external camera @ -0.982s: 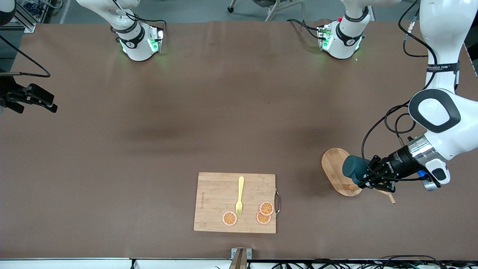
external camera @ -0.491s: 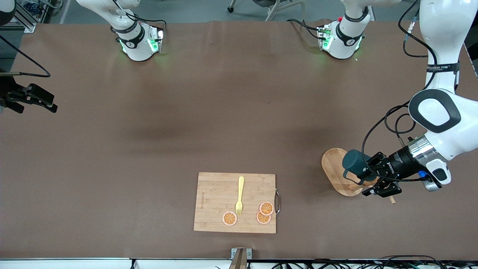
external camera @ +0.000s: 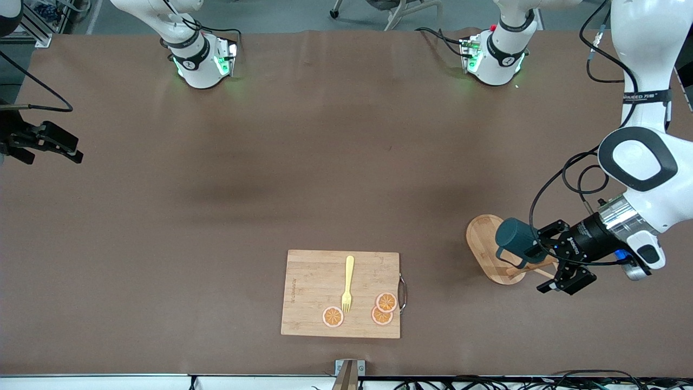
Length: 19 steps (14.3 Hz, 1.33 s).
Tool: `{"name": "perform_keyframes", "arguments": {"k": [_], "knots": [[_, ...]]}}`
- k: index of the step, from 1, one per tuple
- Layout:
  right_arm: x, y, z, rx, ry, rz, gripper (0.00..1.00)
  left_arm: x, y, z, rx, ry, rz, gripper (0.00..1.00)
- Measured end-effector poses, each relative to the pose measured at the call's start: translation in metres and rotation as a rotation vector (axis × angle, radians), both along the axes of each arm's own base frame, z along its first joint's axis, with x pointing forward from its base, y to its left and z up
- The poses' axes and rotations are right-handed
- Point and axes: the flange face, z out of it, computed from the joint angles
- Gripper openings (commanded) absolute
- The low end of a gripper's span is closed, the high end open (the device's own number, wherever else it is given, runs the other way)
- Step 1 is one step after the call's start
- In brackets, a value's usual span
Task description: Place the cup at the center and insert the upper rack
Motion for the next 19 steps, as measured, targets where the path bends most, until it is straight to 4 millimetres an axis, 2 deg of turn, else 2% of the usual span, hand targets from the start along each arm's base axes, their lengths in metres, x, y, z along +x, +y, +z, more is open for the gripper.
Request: {"name": "perform_keyframes", "arguments": {"k": [5,9,14,19], "knots": [[0.000,0.001,0.000,0.000,0.000,0.002,1.00,0.004,0.002,0.023,0.101,-0.049,-0.046,1.00],[0.000,0.001,0.000,0.000,0.000,0.002,1.00,-0.007,0.009,0.062,0.254,-0.086,-0.123,1.00],[0.000,0.001,0.001,0.000,-0.001,0.002,1.00,-0.043,0.034,0.117,0.479,-0.073,-0.324,1.00],[0.000,0.001,0.001,0.000,-0.001,0.002,1.00,-0.098,0.090,0.161,0.604,-0.082,-0.680,1.00]]}}
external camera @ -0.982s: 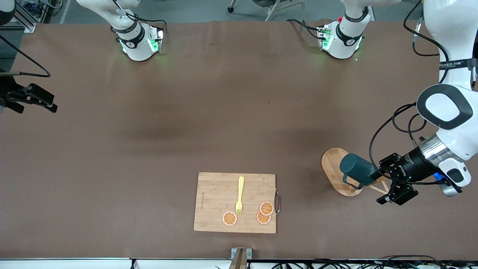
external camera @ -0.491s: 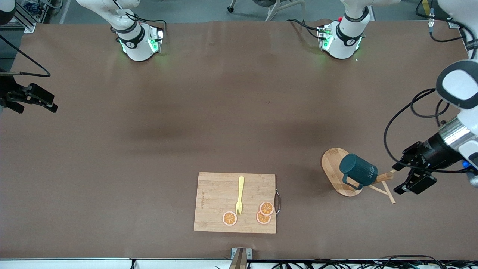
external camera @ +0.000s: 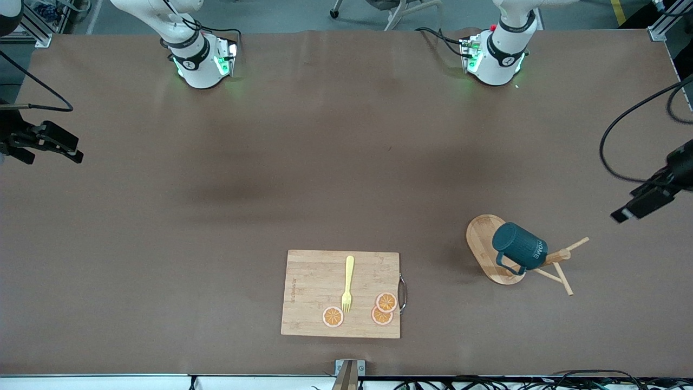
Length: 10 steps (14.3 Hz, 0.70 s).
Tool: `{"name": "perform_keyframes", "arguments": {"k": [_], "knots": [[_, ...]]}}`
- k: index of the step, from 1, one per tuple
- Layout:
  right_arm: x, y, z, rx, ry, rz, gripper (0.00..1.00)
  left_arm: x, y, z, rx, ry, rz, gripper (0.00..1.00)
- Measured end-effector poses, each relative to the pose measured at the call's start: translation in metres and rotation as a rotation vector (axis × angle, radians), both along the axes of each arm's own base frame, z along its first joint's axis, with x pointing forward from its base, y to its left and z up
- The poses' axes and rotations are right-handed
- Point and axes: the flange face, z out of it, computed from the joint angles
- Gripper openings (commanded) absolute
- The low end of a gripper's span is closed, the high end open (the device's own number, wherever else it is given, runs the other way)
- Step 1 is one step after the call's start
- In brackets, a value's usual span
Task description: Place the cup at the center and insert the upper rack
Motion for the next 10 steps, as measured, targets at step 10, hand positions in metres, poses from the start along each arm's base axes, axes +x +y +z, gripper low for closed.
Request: {"name": "perform_keyframes", "arguments": {"k": [10], "knots": [[0.000,0.000,0.000,0.000,0.000,-0.001,1.00,-0.040,-0.050,0.038,0.168,0.052,-0.293,1.00]]}}
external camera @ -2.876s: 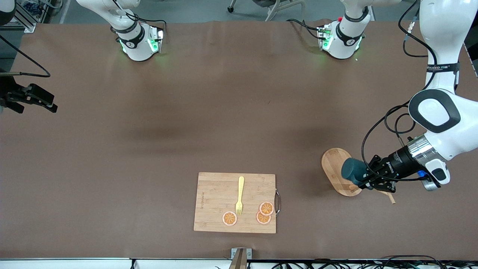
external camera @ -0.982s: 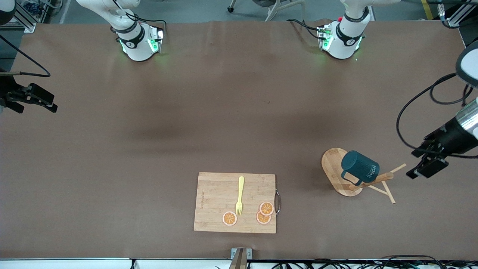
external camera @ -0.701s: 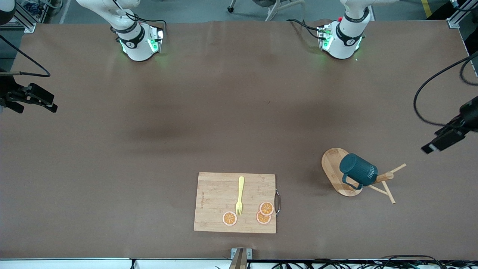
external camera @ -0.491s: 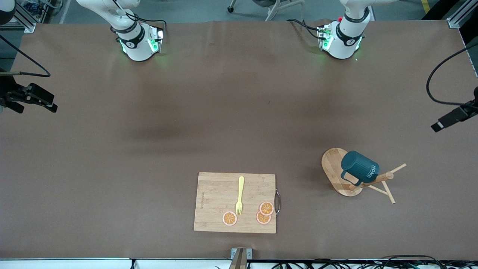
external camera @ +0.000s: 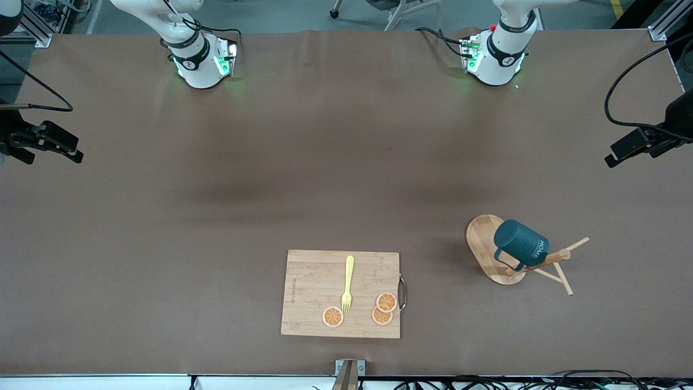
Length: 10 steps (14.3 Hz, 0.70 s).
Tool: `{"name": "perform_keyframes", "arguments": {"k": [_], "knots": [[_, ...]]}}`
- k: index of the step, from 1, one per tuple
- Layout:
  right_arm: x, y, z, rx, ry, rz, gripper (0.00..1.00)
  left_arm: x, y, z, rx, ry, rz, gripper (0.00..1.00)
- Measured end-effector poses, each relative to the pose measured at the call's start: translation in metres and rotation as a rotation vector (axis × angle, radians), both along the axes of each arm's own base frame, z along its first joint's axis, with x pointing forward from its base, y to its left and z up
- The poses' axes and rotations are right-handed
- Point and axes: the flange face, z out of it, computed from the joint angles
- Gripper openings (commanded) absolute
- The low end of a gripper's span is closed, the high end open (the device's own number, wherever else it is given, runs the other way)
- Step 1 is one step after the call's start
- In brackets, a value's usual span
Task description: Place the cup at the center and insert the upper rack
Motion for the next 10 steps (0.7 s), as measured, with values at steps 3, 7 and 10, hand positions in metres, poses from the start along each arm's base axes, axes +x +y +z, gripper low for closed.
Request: {"name": "perform_keyframes", "arguments": {"k": [3,7,10], "knots": [[0.000,0.000,0.000,0.000,0.000,0.000,1.00,0.001,0.000,0.008,0.004,-0.025,-0.026,1.00],[0.000,0.000,0.000,0.001,0.000,0.000,1.00,0.001,0.016,0.016,0.027,-0.051,-0.159,1.00],[0.000,0.003,0.000,0.001,0.000,0.005,1.00,-0.001,0.035,0.019,0.094,-0.052,-0.210,1.00]]}}
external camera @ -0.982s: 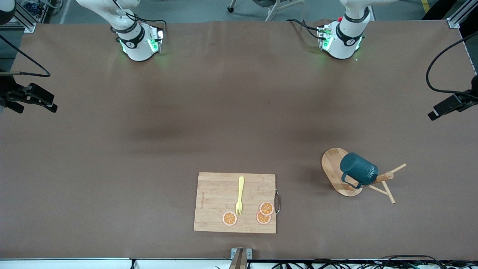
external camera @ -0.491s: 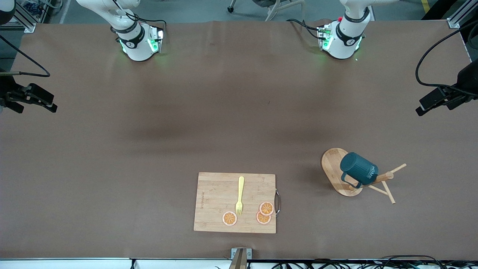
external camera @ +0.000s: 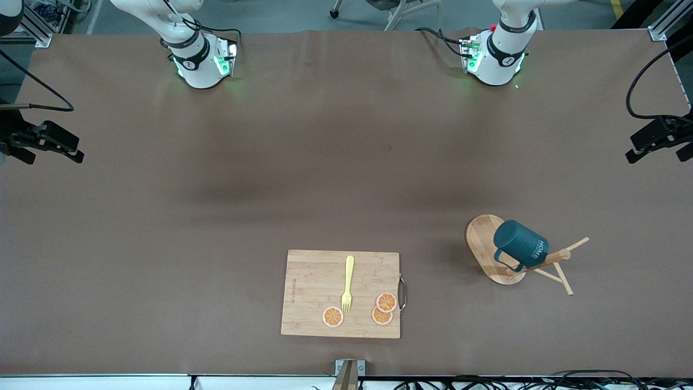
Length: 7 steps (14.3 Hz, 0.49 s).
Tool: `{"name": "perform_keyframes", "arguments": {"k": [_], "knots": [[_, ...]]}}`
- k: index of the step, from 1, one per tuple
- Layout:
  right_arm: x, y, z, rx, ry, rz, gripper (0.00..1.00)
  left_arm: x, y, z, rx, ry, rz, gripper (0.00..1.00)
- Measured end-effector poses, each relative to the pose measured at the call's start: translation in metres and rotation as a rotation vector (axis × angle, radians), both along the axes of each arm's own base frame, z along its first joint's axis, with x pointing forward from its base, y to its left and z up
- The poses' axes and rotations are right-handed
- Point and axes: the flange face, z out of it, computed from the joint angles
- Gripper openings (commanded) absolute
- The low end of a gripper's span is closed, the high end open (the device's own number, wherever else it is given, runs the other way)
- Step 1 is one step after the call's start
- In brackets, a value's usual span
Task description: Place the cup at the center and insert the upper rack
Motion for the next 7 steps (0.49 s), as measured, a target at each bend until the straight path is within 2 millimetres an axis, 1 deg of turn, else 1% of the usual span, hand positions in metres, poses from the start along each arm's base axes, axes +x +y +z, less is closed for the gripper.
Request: {"name": "perform_keyframes", "arguments": {"k": [4,7], "knots": [[0.000,-0.001,0.000,-0.001,0.000,-0.001,1.00,-0.006,-0.005,-0.004,0.015,0.056,-0.029,1.00],[0.000,-0.001,0.000,-0.001,0.000,-0.001,1.00,-0.011,-0.005,-0.009,0.015,0.105,-0.054,1.00]]}}
